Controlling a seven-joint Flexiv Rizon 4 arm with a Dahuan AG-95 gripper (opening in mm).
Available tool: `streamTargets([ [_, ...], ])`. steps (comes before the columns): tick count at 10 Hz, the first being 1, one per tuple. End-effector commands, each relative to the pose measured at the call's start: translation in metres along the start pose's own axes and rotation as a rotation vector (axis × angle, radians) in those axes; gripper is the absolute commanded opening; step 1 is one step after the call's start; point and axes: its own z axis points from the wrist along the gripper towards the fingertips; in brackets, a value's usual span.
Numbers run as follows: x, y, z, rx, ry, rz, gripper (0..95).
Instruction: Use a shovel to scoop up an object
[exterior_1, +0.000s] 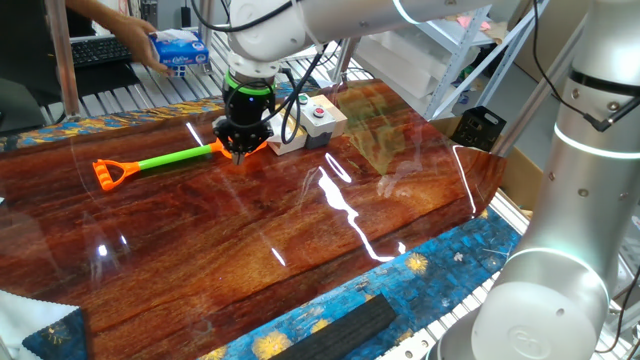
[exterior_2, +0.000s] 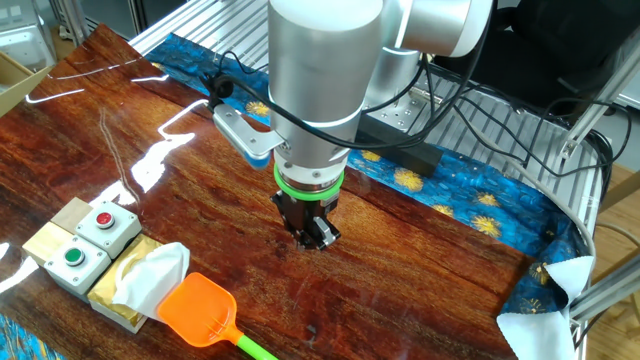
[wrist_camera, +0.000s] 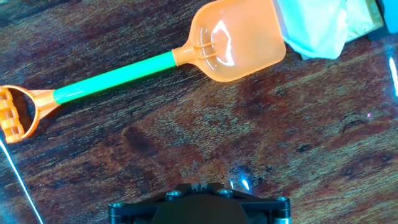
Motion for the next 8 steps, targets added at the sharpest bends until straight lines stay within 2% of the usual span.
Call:
streamTargets([
  [1,0.0002,0.0000,-0.0001,0.001,0.002,0.004,0.0],
  [8,0.0001,0.0000,-0.0001,-0.002,0.006,0.010,0.0],
])
